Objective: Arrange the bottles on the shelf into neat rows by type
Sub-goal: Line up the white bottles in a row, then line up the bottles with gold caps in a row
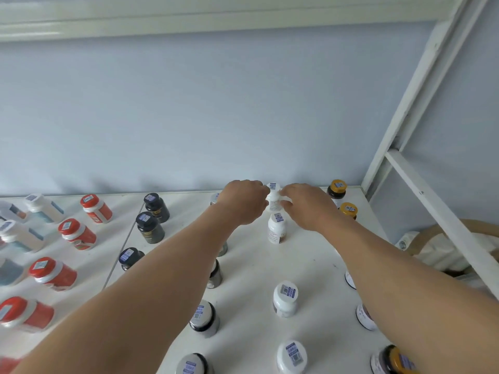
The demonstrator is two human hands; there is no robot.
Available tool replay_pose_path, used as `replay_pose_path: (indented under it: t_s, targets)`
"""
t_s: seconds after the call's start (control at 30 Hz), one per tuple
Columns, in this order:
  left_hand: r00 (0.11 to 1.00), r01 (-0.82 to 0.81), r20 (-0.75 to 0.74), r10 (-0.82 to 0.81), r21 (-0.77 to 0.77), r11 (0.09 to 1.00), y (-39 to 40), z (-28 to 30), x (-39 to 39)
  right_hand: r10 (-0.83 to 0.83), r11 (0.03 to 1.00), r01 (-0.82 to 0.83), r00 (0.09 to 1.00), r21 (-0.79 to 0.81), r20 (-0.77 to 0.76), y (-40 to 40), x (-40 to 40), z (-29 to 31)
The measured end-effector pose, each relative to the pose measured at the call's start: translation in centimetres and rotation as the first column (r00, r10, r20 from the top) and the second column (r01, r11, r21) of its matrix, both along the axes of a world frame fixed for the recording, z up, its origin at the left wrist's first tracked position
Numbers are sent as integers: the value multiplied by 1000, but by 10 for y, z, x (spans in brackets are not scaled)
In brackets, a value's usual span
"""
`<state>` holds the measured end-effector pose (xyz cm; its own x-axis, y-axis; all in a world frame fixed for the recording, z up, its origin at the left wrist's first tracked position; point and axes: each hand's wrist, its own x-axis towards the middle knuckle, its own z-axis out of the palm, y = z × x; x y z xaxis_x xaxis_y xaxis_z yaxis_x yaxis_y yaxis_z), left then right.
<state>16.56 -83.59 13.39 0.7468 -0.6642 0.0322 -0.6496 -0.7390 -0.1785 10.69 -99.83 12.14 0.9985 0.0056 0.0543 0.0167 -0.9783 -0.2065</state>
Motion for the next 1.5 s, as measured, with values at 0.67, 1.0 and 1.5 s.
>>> replay_pose_path:
  t_s: [0.67, 1.0, 1.5]
  targets:
    - [984, 175, 13, -175, -87, 981, 7, 3, -210, -241, 969, 232, 965, 88, 104, -6, -218, 20]
    - [948, -75, -319, -4, -235, 969, -33, -56, -312, -235, 862, 172, 969, 478, 76, -48, -345, -35]
    - [951, -213, -279, 134, -275, 938, -67, -168, -351, -78, 995, 71, 991, 67, 109, -109, -357, -164]
